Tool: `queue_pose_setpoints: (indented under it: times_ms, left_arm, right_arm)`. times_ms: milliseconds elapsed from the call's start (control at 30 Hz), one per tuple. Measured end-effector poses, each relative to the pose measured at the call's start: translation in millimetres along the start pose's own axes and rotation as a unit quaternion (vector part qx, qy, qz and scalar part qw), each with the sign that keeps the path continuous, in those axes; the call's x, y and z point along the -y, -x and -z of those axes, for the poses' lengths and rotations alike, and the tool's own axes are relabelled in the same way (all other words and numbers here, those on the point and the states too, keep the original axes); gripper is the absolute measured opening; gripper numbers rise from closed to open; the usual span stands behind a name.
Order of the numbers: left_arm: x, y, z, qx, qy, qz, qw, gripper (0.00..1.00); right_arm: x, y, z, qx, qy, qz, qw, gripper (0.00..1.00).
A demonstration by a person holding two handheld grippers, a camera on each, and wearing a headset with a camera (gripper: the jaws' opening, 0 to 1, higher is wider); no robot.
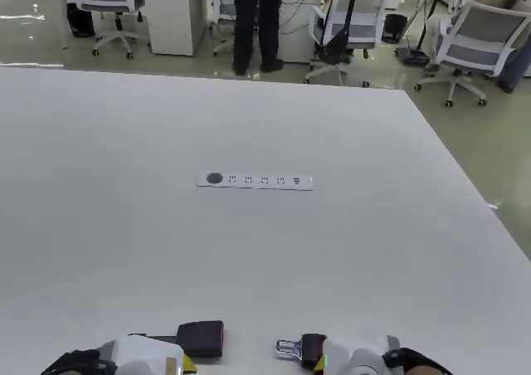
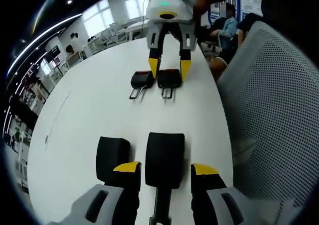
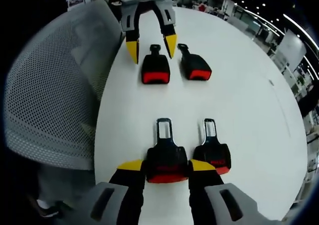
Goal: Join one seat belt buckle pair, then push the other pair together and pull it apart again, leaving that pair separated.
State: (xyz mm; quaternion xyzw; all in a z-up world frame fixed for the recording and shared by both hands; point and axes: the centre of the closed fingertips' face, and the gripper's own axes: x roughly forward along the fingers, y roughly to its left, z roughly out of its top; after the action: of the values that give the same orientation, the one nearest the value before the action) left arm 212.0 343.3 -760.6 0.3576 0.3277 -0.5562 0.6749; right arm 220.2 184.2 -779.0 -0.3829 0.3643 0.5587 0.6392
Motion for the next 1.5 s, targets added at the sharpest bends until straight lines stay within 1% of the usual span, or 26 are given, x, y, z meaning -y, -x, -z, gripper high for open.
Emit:
queue_pose_setpoints:
  times_ms: [33,100,133,200,267,333,367,400,500,633,700,833,900,1100,1133,1200,1233,1267,1433,1500]
  left_arm:
    - [1.8,-4.0,2.5,-0.006,-0.01,0.006,0.9999,0.4]
    - [2.8,-8.5,4.9,-0.012,-0.015,0.01,0.9998,0.39]
    - [2.5,-9.1,4.0,-0.012,-0.018,0.009,0.9997,0.39]
    - [2.8,-8.5,2.7,-0.019,-0.032,0.012,0.9992,0.38]
    - [4.1,-9.0,2.2,-0.02,-0.032,0.017,0.9991,0.38]
    - [5.1,-11.0,4.7,-0.03,-0.044,0.02,0.9984,0.38]
    - [4.5,-10.6,1.3,-0.02,-0.038,0.022,0.9988,0.37]
    - [3.7,-9.9,2.3,-0.025,-0.037,0.023,0.9987,0.37]
    - [2.7,-9.8,2.1,-0.023,-0.029,0.023,0.999,0.35]
    - [0.8,-8.7,4.0,-0.018,-0.016,0.016,0.9996,0.34]
    - [1.7,-7.9,1.8,-0.015,-0.019,0.014,0.9996,0.34]
    - [1.8,-8.5,2.6,-0.018,-0.024,0.017,0.9994,0.34]
    - [1.5,-9.6,5.2,-0.02,-0.024,0.018,0.9994,0.34]
    - [0.9,-10.3,5.8,-0.024,-0.012,0.027,0.9993,0.33]
    - [0.8,-10.4,5.8,-0.024,-0.011,0.028,0.9993,0.33]
    - [1.4,-11.6,7.3,-0.022,-0.005,0.027,0.9994,0.33]
    - [1.3,-11.7,7.6,-0.022,-0.005,0.026,0.9994,0.33]
    - [0.6,-12.2,9.2,-0.021,-0.004,0.025,0.9995,0.33]
    - [0.1,-12.2,8.7,-0.018,0.002,0.026,0.9995,0.33]
    - [0.4,-12.0,8.1,-0.018,0.002,0.027,0.9995,0.33]
  right_arm:
    - [-2.6,-1.6,1.6,-0.008,0.006,-0.007,0.9999,0.32]
    - [-2.4,-3.5,2.1,-0.01,0.014,-0.01,0.9998,0.32]
    - [-1.5,-4.3,-0.2,-0.003,0.004,-0.013,0.9999,0.32]
    - [-2.3,-4.5,1.2,-0.006,0.008,-0.019,0.9998,0.32]
    - [-3.1,-3.8,1.3,-0.003,0.005,-0.025,0.9997,0.32]
    - [-0.9,-5.2,4.0,0.001,-0.001,-0.033,0.9995,0.32]
    - [-1.3,-5.5,4.1,0.002,-0.005,-0.036,0.9993,0.32]
    - [-2.7,-5.7,3.7,0.004,-0.01,-0.04,0.9991,0.32]
    - [-5.1,-4.3,2.1,0.007,-0.005,-0.04,0.9992,0.32]
    - [-4.2,-5.1,1.8,0.009,-0.003,-0.04,0.9991,0.32]
    - [-3.2,-6.7,2.3,0.008,-0.001,-0.042,0.9991,0.32]
    - [-2.6,-7.4,2.5,0.01,0.003,-0.044,0.999,0.32]
    - [-2.4,-7.5,2.7,0.012,0.004,-0.045,0.9989,0.32]
    - [-4.2,-5.2,0.5,0.013,0.002,-0.044,0.999,0.32]
    - [-3.9,-5.4,0.7,0.012,-0.001,-0.043,0.999,0.32]
    - [-1.9,-7.0,0.8,0.01,-0.023,-0.039,0.9989,0.32]
    - [-2.4,-6.3,0.8,0.008,-0.024,-0.039,0.9989,0.32]
    - [-2.8,-5.6,-0.2,0.008,-0.047,-0.038,0.9981,0.32]
    - [-4.8,-5.6,-4.0,0.005,-0.051,-0.035,0.998,0.32]
    - [-6.2,-7.0,-6.9,0.0,-0.039,-0.03,0.9988,0.32]
